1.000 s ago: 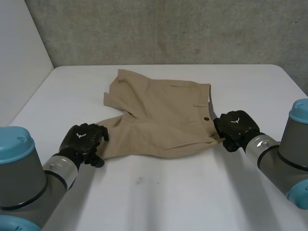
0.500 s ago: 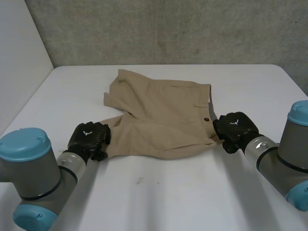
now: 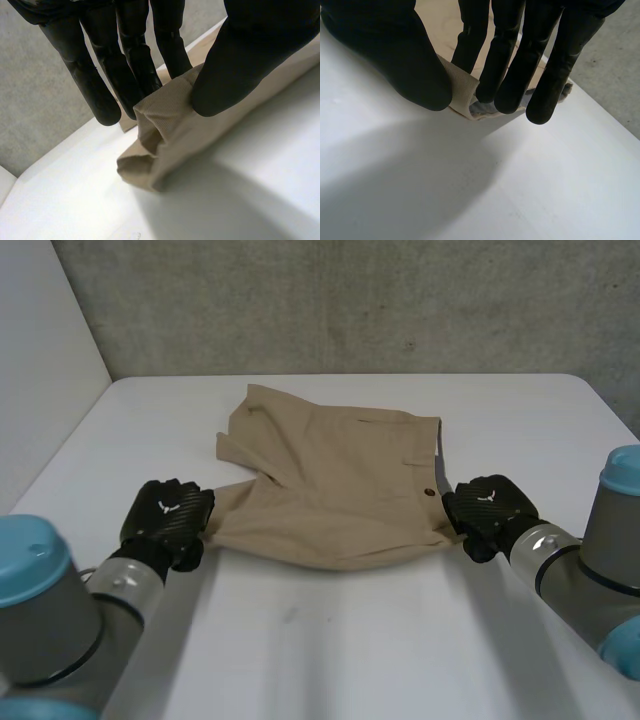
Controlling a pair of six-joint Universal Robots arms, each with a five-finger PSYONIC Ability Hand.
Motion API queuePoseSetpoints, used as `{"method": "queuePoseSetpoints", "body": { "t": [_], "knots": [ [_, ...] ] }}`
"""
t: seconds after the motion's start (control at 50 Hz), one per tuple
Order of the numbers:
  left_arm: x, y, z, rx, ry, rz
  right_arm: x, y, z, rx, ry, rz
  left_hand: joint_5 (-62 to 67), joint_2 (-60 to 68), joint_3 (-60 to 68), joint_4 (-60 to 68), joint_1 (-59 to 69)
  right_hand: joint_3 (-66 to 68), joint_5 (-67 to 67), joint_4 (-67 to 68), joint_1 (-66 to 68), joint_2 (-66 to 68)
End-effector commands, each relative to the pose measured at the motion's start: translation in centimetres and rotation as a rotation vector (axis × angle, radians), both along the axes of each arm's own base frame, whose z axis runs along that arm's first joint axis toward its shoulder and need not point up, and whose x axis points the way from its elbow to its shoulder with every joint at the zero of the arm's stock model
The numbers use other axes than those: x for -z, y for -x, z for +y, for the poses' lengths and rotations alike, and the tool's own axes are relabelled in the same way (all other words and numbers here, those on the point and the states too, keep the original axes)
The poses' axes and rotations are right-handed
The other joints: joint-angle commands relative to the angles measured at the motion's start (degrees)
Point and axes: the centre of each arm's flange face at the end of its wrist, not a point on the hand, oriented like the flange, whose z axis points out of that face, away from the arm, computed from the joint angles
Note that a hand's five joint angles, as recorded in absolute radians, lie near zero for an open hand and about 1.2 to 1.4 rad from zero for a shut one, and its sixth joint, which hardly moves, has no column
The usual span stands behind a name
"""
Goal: Fold the shorts.
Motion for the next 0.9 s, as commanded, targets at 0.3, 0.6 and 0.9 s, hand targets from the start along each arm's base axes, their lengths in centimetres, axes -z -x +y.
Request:
{"method": "queuePoseSetpoints", "body": {
  "t": [0.3,0.6,0.9],
  "knots": [
    [-4.3,-4.1,13.0,0.119,-0.401,-0.286,-4.4,3.7,7.8,-0.292,-0.274,0.473,15.0,11.5,12.3,11.6,14.4,11.9,13.4,11.7,23.7,12.1],
    [-5.8,3.2,-2.3,0.103,0.067,-0.193,-5.3,1.3,-2.1,-0.026,-0.050,0.146,15.0,11.5,12.3,11.6,14.4,11.9,13.4,11.7,23.7,12.1],
    [-0.4,10.0,-16.9,0.002,0.324,-0.209,-1.7,-3.3,-10.3,0.119,0.301,0.120,15.0,11.5,12.3,11.6,14.4,11.9,13.4,11.7,23.7,12.1]
  ]
}}
